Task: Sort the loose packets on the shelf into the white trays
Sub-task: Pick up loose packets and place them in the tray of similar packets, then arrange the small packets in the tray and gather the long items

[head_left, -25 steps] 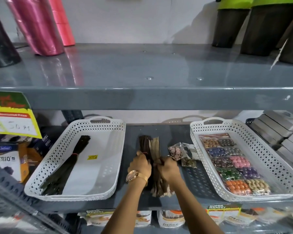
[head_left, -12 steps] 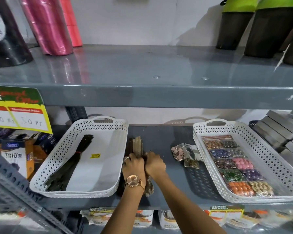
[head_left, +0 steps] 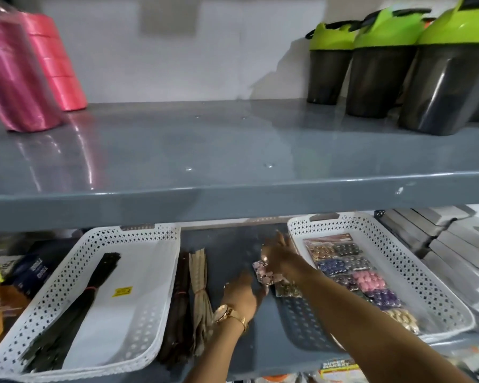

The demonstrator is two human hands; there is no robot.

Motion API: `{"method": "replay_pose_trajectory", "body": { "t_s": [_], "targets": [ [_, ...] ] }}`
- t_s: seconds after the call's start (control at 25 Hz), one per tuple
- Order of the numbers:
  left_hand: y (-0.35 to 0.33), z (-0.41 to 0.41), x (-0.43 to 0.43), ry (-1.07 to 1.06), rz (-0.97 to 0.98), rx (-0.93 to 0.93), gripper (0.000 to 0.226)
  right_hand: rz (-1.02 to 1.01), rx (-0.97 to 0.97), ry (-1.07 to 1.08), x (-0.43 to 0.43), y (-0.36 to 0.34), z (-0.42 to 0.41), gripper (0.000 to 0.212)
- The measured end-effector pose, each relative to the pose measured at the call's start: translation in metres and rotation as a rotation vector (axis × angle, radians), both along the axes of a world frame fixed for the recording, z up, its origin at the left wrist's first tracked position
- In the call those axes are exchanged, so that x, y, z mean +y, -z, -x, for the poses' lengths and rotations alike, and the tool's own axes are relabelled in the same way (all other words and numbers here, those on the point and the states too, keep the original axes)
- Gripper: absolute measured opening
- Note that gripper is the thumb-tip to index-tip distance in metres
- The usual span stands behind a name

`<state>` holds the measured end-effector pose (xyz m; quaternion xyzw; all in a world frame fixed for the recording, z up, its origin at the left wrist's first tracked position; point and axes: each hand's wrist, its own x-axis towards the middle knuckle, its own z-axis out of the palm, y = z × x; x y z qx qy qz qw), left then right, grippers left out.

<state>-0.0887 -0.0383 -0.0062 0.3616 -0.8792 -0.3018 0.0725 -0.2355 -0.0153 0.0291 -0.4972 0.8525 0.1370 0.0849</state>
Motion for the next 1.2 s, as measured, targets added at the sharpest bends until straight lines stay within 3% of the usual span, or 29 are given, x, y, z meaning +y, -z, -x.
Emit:
{"method": "replay_pose_trajectory", "body": {
  "t_s": [0.12, 0.24, 0.28, 0.36, 0.48, 0.6, 0.76, 0.84, 0.92, 1.0, 1.04, 1.12, 1.2],
  "targets": [
    [-0.003, 0.018, 0.009, 0.018, -0.025, 0.04, 0.033, 0.331, -0.148, 0.013, 0.006, -0.02, 0.002, 0.04],
    [-0.011, 0.048, 0.016, -0.026, -0.098, 0.09, 0.041, 0.712, -0.609, 0.26, 0.031, -0.059, 0.012, 0.014],
    [-0.014, 0.06, 0.019, -0.042, -0.113, 0.101, 0.041, 0.792, -0.789, 0.351, 0.047, -0.072, 0.021, 0.014],
    [-0.016, 0.079, 0.023, -0.069, -0.099, 0.127, 0.04, 0.826, -0.941, 0.459, 0.086, -0.093, 0.045, 0.024],
    [-0.014, 0.1, 0.021, -0.161, -0.127, 0.124, 0.039, 0.73, -0.817, 0.489, 0.145, -0.102, 0.083, 0.008],
    [-0.025, 0.099, 0.017, -0.219, -0.154, 0.117, 0.029, 0.461, -0.79, 0.532, 0.194, -0.085, 0.108, 0.023],
    [-0.062, 0.081, 0.026, -0.244, -0.022, 0.463, 0.015, 0.217, -0.801, 0.548, 0.239, -0.056, 0.122, 0.025],
    [-0.083, 0.082, 0.048, -0.026, -0.195, 0.535, 0.017, 0.132, -0.741, 0.499, 0.25, -0.044, 0.124, 0.023],
    [-0.091, 0.095, 0.081, 0.284, -0.354, 0.32, 0.021, 0.056, -0.68, 0.476, 0.255, -0.036, 0.124, 0.024],
    [-0.085, 0.115, 0.119, 0.525, -0.319, -0.021, 0.007, 0.006, -0.603, 0.475, 0.26, -0.029, 0.124, 0.031],
    [-0.08, 0.123, 0.135, 0.577, -0.277, -0.141, 0.012, 0.003, -0.575, 0.485, 0.26, -0.025, 0.126, 0.036],
    [-0.068, 0.135, 0.152, 0.581, -0.184, -0.228, 0.018, 0.034, -0.531, 0.508, 0.261, -0.02, 0.127, 0.039],
    [-0.065, 0.135, 0.157, 0.506, -0.061, -0.159, 0.013, 0.065, -0.481, 0.505, 0.261, -0.018, 0.125, 0.037]
  ]
}}
